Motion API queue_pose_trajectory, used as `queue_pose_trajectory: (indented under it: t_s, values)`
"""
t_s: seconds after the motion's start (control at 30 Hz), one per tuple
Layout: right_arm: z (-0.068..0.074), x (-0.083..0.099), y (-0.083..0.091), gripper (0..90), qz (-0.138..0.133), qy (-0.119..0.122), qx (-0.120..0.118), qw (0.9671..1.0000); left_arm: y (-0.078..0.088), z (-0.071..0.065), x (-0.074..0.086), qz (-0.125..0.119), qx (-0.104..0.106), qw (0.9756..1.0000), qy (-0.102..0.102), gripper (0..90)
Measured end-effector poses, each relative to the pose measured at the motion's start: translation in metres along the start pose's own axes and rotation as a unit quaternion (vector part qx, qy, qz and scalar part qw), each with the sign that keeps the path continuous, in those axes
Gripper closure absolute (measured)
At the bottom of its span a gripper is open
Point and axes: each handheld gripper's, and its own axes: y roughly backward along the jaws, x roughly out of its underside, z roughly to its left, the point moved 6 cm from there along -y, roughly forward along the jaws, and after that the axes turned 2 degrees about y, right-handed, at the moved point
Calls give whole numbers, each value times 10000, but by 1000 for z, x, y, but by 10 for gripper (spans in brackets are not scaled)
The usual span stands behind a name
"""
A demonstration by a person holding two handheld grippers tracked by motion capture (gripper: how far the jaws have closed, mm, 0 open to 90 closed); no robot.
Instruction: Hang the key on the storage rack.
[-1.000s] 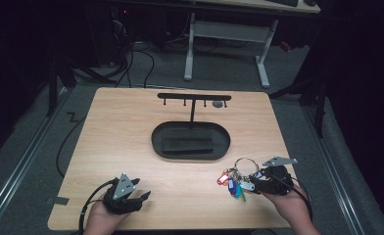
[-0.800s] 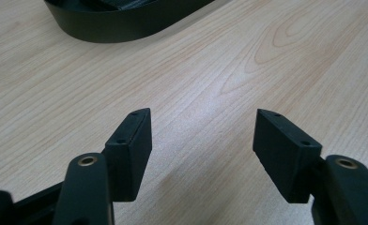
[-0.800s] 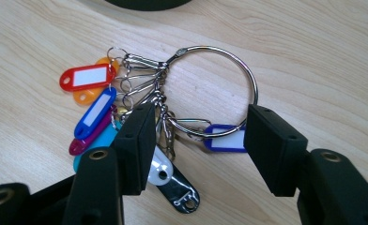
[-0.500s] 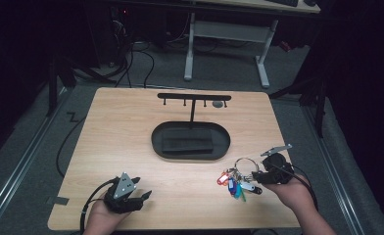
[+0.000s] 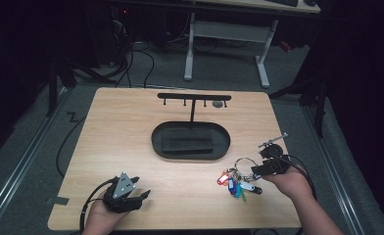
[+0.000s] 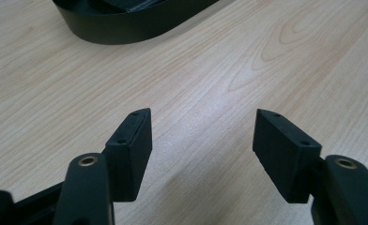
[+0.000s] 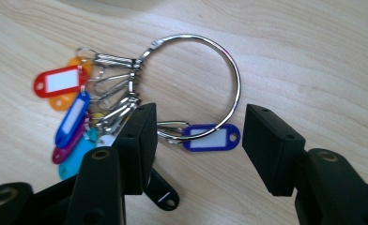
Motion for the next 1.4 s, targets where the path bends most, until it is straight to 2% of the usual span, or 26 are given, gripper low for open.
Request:
queue_pose_trajectory:
  t_s: [0.1,0.2,0.3,0.4,0.53,0.6,0.67,0.8,0.87,0.97,1.03,1.13,1.2,1.27,1.4]
  values:
    - [-7,-2,-11,475,190,-99,-9,9998,0,-2,3,78,-15,9999,-97,382]
    - [-15,-3,-24,491,370,-311,-58,9988,2,-3,3,79,-4,9999,-73,382]
    - [-21,-4,-34,500,592,-285,2,9978,2,-5,2,73,57,9999,-77,383]
    - [-30,-6,-43,520,705,-406,-29,9967,1,-7,3,97,80,9999,-109,383]
    - [-31,-10,-53,517,910,-553,-251,9940,2,-7,3,71,128,9999,-54,382]
    - [-32,-12,-59,512,986,-576,-193,9933,2,-7,4,87,163,9998,-40,379]
    - [-30,-14,-61,526,1003,-621,-266,9927,2,-8,4,113,174,9998,-26,372]
    - [-28,-17,-62,546,1161,-543,-224,9915,4,-7,3,63,180,9998,22,372]
    - [-26,-19,-62,555,1220,-538,-307,9906,4,-7,4,72,178,9998,6,372]
    - [-26,-22,-63,602,1387,-464,-238,9890,2,-6,4,81,170,9998,-9,369]
    - [-25,-23,-63,683,1448,-480,-246,9880,3,-6,3,-10,212,9997,74,369]
    - [-23,-23,-63,824,1503,-331,-167,9879,6,-5,1,-101,237,9996,119,369]
    - [-21,-24,-63,858,1512,-272,-216,9879,7,-5,2,-87,247,9996,130,369]
    - [-18,-24,-61,869,1490,-167,-239,9884,7,-5,3,-59,293,9994,166,368]
    - [-16,-30,-46,872,1214,-208,-341,9918,7,-8,3,-37,357,9993,126,366]
